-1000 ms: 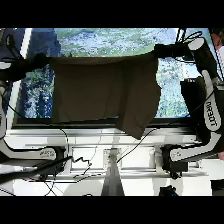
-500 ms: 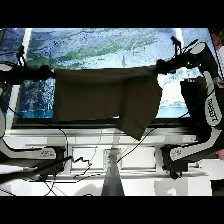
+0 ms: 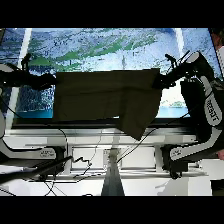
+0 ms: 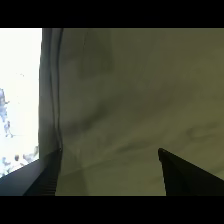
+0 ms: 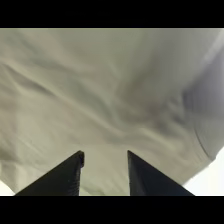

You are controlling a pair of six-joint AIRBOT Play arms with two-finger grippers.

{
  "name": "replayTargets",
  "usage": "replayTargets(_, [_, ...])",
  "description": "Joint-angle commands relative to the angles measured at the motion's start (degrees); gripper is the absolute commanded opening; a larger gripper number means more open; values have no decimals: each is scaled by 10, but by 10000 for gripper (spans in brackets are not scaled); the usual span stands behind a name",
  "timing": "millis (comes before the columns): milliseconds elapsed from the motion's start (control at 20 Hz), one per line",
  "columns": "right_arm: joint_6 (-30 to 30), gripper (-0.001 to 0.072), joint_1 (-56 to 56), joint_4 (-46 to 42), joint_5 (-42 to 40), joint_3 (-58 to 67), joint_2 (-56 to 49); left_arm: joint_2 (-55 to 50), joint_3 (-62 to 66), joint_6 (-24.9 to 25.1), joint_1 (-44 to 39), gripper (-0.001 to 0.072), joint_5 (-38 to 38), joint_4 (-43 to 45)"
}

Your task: Fold the clothes and pants, and hang the long-sleeved shirts on hangers.

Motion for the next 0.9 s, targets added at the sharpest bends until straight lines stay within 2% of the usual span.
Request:
replayTargets(0, [0,303,0,-81,93,-2,1,16,1,-2,13,718,-24,12])
replayTargets(50, [0,300,0,-100,122,-2,2,27,2,-2,20,718,-21,12])
replayTargets(150, [0,228,0,-114,172,-6,9,53,6,-23,39,715,-31,12])
replayTargets(350, [-1,222,-11,-112,155,-101,91,110,5,-25,76,704,-67,34])
replayTargets(400, [-1,221,-21,-109,153,-147,121,121,2,-34,86,633,-68,33])
replayTargets(500, [-3,226,-49,-86,115,-252,189,140,-7,-66,98,611,-70,29])
replayTargets(600, [-5,363,-73,-26,58,-348,250,162,-17,-75,100,611,-73,30])
replayTargets(650, [-6,403,-75,-8,29,-383,270,174,-24,-75,99,611,-73,30])
replayTargets(750, [-5,424,-71,5,-9,-430,286,200,-42,-75,97,610,-74,29])
replayTargets(850, [22,424,-71,8,-51,-459,286,228,-72,-75,97,592,-83,30])
